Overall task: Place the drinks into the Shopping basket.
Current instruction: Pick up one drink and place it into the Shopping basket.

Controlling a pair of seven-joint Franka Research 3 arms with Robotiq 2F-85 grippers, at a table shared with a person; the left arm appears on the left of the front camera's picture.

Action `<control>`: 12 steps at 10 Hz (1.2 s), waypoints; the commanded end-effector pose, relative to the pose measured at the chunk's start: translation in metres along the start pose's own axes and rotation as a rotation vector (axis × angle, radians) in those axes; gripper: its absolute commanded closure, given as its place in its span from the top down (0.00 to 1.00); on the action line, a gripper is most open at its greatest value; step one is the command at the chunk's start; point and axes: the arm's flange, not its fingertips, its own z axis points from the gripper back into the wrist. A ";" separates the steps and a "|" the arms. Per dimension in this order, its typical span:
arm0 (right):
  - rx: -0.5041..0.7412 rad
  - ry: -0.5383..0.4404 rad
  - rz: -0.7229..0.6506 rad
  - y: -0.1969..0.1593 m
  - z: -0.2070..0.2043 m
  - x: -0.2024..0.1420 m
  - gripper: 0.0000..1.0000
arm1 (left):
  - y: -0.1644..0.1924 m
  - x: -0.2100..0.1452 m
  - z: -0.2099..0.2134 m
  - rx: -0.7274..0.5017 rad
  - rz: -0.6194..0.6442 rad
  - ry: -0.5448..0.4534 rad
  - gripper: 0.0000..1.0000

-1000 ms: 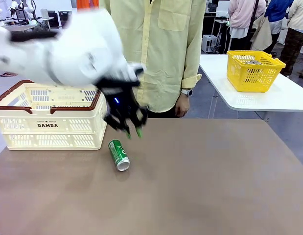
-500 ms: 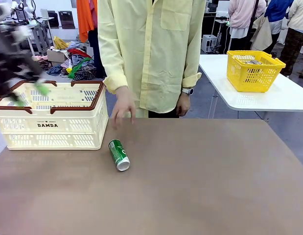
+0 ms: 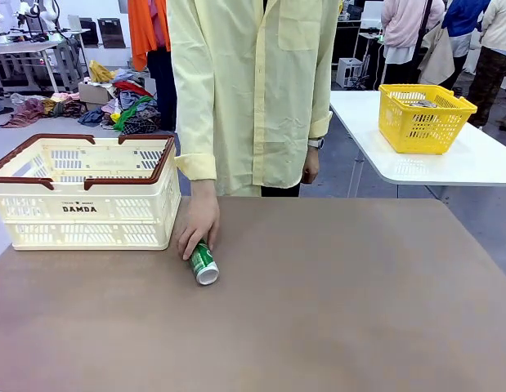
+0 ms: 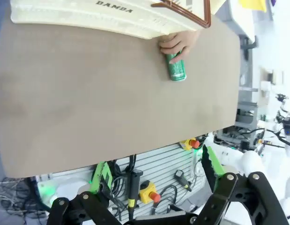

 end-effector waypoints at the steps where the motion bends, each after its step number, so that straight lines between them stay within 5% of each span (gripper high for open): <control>1: 0.017 -0.001 0.015 0.002 0.001 0.001 1.00 | 0.001 -0.011 -0.006 -0.036 -0.028 -0.012 1.00; 5: 0.017 -0.001 0.015 0.002 0.001 0.001 1.00 | -0.007 -0.013 -0.008 -0.105 0.006 -0.033 1.00; 9: 0.017 -0.001 0.015 0.002 0.001 0.001 1.00 | -0.003 -0.012 -0.001 -0.050 -0.004 -0.030 1.00; 12: 0.017 -0.001 0.015 0.002 0.001 0.001 1.00 | -0.077 -0.003 -0.040 0.040 -0.020 0.001 1.00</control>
